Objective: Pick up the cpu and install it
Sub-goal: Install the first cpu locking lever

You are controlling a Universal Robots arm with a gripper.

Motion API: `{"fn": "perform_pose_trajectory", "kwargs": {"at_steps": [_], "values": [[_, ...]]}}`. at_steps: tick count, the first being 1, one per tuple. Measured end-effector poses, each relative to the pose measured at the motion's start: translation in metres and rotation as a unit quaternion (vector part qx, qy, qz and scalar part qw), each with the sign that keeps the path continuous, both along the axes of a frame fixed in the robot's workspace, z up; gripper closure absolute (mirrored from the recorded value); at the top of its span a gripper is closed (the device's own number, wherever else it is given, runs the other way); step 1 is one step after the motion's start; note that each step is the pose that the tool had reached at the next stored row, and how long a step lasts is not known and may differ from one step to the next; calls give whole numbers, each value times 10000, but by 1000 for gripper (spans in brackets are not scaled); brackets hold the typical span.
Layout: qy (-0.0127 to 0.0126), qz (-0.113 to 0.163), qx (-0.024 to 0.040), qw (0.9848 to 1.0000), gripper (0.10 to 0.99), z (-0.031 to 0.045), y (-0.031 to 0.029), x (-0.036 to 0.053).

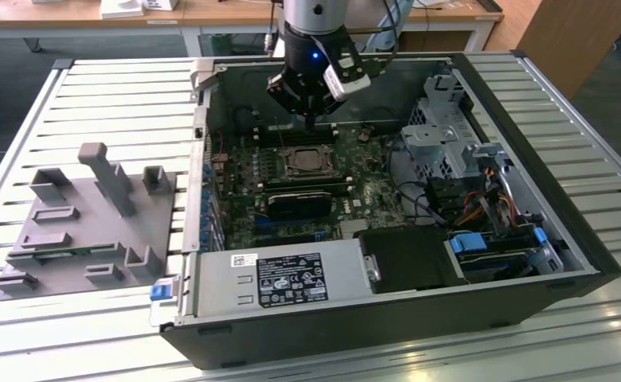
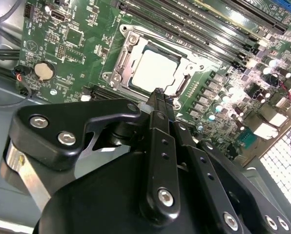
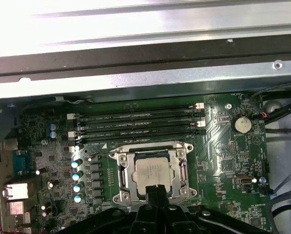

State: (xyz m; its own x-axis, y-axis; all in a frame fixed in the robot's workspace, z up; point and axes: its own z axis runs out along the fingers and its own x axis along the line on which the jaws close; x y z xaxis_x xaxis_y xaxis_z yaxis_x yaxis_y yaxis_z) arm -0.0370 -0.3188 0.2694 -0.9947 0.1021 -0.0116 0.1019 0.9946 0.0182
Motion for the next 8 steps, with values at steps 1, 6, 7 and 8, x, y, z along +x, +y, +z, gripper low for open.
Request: {"fn": "perform_pose_trajectory", "kwargs": {"at_steps": [1,6,7,8], "values": [[0,0,0,10000,980,0,0,-7],[0,0,-1,10000,980,0,0,-41],[0,0,0,10000,980,0,0,-43],[0,3,-1,10000,980,-1,0,-43]]}}
